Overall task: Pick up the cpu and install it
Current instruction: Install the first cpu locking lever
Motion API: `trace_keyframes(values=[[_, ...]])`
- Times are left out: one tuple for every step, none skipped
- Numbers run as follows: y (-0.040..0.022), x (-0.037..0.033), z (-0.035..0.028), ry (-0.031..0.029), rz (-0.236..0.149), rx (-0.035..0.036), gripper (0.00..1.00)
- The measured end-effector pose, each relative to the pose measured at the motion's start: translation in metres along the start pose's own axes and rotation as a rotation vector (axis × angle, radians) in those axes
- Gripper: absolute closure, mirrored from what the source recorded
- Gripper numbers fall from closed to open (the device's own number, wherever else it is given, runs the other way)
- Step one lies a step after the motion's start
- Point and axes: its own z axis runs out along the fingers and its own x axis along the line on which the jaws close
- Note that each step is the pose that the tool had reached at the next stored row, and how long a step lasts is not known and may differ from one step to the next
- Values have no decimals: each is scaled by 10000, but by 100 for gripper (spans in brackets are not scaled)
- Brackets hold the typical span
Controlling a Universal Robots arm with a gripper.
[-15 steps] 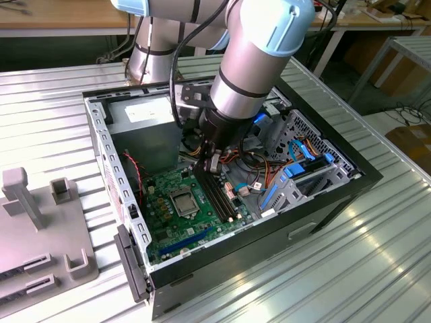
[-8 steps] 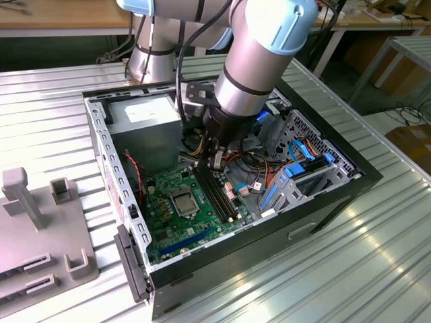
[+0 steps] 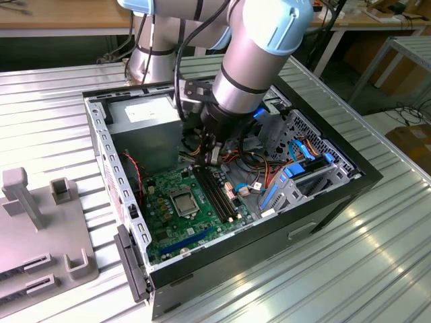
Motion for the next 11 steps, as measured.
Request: trace_keyframes(values=[[6, -11, 7, -23, -5, -12, 89], [12, -27, 20, -55, -16, -30, 89], [14, -33, 29, -70, -27, -38, 89], [17, -40, 42, -84, -41, -47, 89], [20, -49, 58, -93, -65, -56, 89], [22, -54, 67, -98, -79, -61, 89], [24, -59, 77, -102, -96, -65, 89], [27, -64, 86, -109, -111, -69, 89], [29, -70, 95, -116, -127, -74, 89], [32, -75, 104, -120, -143, -77, 89], [35, -78, 113, -122, -161, -76, 89]])
